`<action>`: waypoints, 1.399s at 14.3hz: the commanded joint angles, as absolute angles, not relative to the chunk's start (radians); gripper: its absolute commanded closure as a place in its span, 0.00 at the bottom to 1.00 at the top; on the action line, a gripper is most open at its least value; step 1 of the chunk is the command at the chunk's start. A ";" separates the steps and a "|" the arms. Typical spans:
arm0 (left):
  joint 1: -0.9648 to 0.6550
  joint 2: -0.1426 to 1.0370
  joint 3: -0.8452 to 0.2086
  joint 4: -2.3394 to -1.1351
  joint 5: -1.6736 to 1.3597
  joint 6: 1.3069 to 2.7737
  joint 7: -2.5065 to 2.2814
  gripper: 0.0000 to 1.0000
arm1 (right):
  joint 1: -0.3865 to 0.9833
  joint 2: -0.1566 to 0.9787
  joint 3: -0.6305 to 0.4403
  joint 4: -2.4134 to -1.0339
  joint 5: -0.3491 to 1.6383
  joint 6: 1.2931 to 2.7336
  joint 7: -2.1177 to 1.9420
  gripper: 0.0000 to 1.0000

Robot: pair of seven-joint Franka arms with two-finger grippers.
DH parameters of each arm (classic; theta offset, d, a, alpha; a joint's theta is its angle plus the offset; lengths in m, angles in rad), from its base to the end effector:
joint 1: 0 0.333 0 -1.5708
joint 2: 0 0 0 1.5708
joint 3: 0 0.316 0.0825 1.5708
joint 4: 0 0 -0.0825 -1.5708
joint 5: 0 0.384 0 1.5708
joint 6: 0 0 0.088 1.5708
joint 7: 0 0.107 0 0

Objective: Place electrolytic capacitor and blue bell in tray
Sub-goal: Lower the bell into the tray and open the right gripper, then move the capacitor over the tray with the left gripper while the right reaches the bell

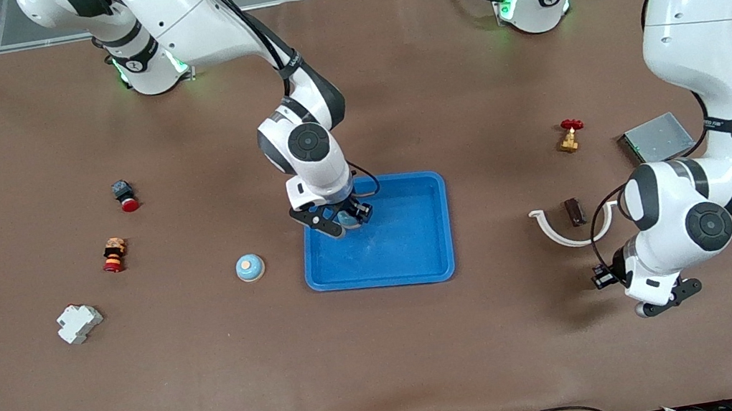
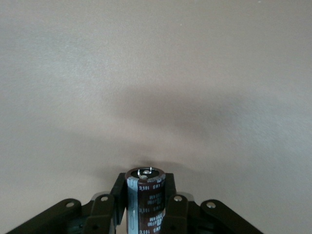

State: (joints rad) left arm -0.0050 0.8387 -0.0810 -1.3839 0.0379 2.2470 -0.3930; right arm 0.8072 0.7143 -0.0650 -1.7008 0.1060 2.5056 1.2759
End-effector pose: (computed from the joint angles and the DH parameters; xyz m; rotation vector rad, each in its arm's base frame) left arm 0.7346 -0.0498 0.2121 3.0684 0.4814 0.0299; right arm 0.5011 0.4649 0.1877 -2.9139 0.8986 -0.0432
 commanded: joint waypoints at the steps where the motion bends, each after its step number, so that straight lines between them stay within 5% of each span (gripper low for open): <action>1: -0.012 0.727 -0.083 -1.397 0.029 2.108 -0.387 1.00 | 0.815 0.741 -0.077 -1.645 0.101 2.481 1.275 0.00; 4: -0.014 0.626 -0.132 -1.399 0.022 1.972 -0.396 1.00 | 0.785 0.712 -0.086 -1.592 0.100 2.285 1.162 0.00; 9: -0.018 0.519 -0.247 -1.401 0.023 1.832 -0.565 1.00 | 0.766 0.540 -0.117 -1.748 0.045 2.270 1.117 0.00; 13: -0.060 0.511 -0.397 -1.401 0.034 1.807 -0.874 1.00 | 0.703 0.382 -0.115 -2.027 0.038 2.470 0.988 0.00; 20: -0.239 0.566 -0.407 -1.401 0.032 1.855 -1.130 1.00 | 0.614 0.227 -0.117 -2.347 0.038 2.658 0.809 0.00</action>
